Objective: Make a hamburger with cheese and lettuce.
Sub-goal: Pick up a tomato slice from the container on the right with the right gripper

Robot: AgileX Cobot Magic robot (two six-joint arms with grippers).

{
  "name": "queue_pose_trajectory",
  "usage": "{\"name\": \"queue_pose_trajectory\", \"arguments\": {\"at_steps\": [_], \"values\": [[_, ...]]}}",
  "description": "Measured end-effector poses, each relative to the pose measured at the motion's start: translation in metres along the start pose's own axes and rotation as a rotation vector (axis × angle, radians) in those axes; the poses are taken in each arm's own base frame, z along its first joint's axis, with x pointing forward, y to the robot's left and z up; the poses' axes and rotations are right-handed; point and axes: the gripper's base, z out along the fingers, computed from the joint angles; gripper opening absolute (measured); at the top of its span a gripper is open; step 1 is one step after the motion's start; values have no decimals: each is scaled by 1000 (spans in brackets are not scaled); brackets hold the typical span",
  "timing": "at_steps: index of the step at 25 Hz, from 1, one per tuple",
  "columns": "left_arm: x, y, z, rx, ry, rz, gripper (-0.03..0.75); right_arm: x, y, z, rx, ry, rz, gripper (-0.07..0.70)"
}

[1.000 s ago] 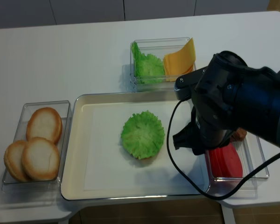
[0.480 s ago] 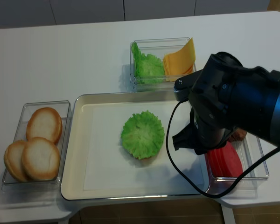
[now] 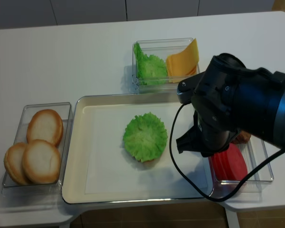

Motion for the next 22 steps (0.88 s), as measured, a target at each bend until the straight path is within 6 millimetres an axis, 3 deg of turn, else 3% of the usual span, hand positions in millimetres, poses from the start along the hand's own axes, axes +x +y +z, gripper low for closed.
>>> {"name": "queue_pose_trajectory", "arguments": {"at_steps": [10,22], "values": [[0,0,0,0,0,0,424,0,-1,-1,4,-5,0,44],[0,0,0,0,0,0,424,5,-12,-28,-45,-78,29,43]]}}
